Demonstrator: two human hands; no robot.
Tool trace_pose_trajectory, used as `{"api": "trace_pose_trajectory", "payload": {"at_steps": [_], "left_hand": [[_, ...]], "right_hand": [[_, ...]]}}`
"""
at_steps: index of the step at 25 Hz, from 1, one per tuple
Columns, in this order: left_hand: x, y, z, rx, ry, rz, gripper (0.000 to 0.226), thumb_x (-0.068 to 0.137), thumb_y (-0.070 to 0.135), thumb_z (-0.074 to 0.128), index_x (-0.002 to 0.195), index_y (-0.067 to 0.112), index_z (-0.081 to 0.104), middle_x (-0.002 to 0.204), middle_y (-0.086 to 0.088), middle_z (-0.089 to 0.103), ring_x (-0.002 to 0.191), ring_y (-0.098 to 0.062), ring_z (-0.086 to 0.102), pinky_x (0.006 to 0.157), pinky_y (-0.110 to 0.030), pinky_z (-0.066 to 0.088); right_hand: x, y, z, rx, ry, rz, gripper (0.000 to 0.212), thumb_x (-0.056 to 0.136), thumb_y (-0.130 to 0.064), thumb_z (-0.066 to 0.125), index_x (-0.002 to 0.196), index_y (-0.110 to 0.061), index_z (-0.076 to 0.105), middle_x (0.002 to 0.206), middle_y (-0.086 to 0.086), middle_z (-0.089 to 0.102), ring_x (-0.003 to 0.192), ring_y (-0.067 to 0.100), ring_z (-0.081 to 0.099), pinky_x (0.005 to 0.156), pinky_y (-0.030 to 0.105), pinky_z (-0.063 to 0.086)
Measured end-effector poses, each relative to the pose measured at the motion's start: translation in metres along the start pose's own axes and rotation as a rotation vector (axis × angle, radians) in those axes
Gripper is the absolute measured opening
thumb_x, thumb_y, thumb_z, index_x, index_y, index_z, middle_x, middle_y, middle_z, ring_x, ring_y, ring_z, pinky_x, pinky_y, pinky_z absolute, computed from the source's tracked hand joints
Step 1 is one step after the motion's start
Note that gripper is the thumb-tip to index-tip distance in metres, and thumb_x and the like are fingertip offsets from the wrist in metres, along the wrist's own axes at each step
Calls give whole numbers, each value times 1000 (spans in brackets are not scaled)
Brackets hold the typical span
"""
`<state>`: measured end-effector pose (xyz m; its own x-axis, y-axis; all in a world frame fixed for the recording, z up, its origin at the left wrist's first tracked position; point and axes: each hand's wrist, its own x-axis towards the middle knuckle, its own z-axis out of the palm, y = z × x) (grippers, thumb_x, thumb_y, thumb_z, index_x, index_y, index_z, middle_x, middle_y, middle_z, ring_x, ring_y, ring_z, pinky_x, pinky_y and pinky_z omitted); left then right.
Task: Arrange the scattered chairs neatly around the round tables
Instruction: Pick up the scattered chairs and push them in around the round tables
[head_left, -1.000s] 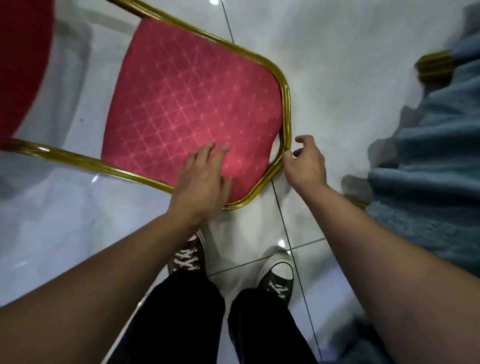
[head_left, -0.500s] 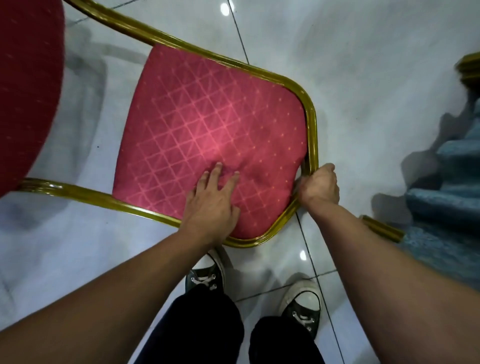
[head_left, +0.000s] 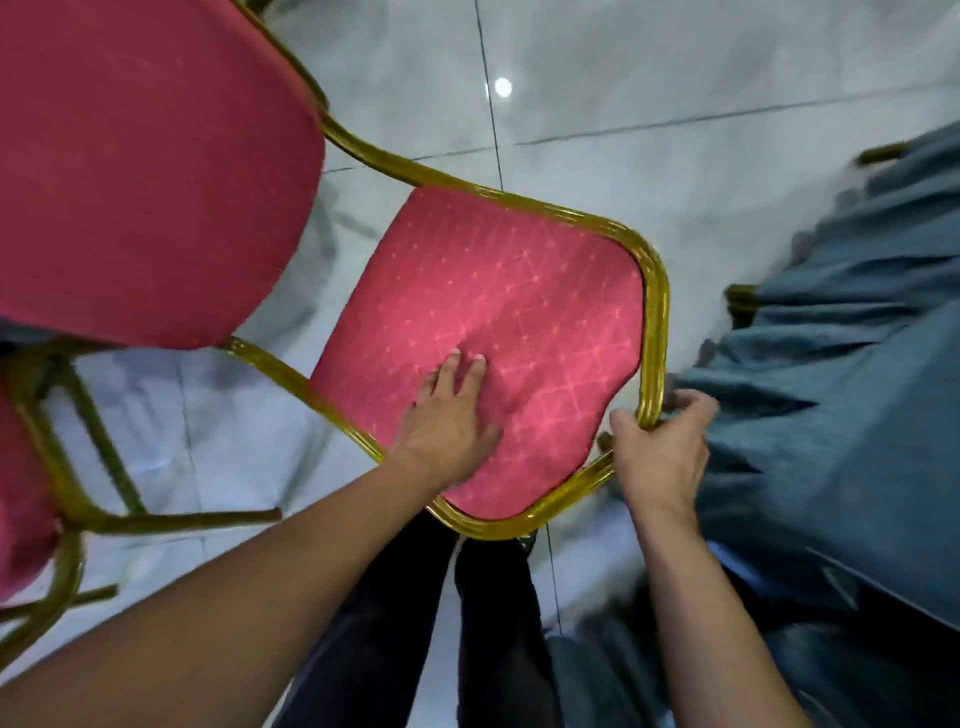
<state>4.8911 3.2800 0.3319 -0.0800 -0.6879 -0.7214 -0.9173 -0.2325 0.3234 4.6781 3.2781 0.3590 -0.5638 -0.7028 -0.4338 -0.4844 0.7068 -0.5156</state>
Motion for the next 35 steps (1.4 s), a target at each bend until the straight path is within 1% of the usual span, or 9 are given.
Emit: {"api": "trace_pose_trajectory", "payload": {"at_steps": [3, 6, 11, 15, 18, 21, 25, 30, 35], "left_hand": [[-86, 32, -55, -91, 53, -26, 76, 99, 53, 43, 160, 27, 6, 167, -9, 7, 149, -39, 21, 119, -53, 27], [-170, 53, -104, -190, 151, -37, 69, 101, 53, 40, 159, 29, 14, 166, -8, 17, 149, -33, 24, 120, -50, 26], [-283, 36, -160, -366, 247, -12, 56, 104, 53, 32, 157, 34, 26, 164, 1, 26, 150, -17, 24, 122, -39, 21], [-336, 22, -180, -437, 349, -59, 66, 96, 67, 18, 154, 40, 30, 160, 7, 32, 147, -11, 28, 122, -38, 22], [-340, 13, -198, -315, 432, -150, 61, 99, 67, 14, 152, 42, 30, 155, 10, 39, 142, -13, 36, 116, -41, 27], [-336, 1, -223, -279, 542, -226, 61, 97, 67, 10, 145, 42, 38, 143, 11, 50, 131, -15, 46, 109, -40, 32], [-329, -24, -257, -348, 670, -296, 72, 90, 74, 0, 135, 41, 45, 135, 11, 54, 125, -16, 48, 108, -41, 31], [-322, -45, -293, -363, 683, -316, 62, 94, 76, 10, 135, 41, 40, 133, 8, 55, 126, -19, 50, 111, -49, 32], [-314, -43, -325, -422, 717, -374, 57, 93, 75, 8, 116, 37, 43, 111, 8, 55, 110, -20, 52, 98, -46, 34]], "right_hand": [[-68, -70, -68, 0, -112, -92, 24, 79, -23, 68, 98, -17, 54, 81, -7, 57, 70, 12, 49, 70, 30, 36], [-138, -127, -114, -2, -198, -179, 31, 78, -31, 71, 95, -17, 49, 77, -7, 55, 64, 5, 47, 54, 28, 33], [-233, -190, -151, 80, -275, -297, 39, 76, -44, 71, 91, -22, 44, 74, -8, 56, 63, 5, 52, 51, 24, 38], [-254, -226, -160, -55, -283, -412, 39, 81, -66, 58, 85, -29, 45, 78, -10, 57, 69, 7, 55, 63, 34, 48], [-250, -253, -158, -196, -203, -633, 41, 91, -66, 48, 102, -26, 46, 99, -7, 49, 91, 18, 59, 83, 41, 53], [-241, -292, -147, -245, -155, -924, 49, 95, -52, 53, 130, -21, 43, 126, 4, 52, 117, 25, 53, 101, 46, 45], [-231, -338, -122, -427, -365, -1040, 64, 99, -62, 21, 153, -28, 30, 164, 0, 23, 150, 20, 21, 123, 44, 17], [-225, -371, -96, -446, -444, -1107, 70, 92, -72, -1, 156, -43, -4, 168, -10, -6, 154, 10, -6, 123, 48, 1], [-217, -430, -85, -559, -510, -1111, 67, 98, -67, 7, 159, -39, 1, 168, -9, -5, 154, 13, -6, 122, 51, -1]]}}
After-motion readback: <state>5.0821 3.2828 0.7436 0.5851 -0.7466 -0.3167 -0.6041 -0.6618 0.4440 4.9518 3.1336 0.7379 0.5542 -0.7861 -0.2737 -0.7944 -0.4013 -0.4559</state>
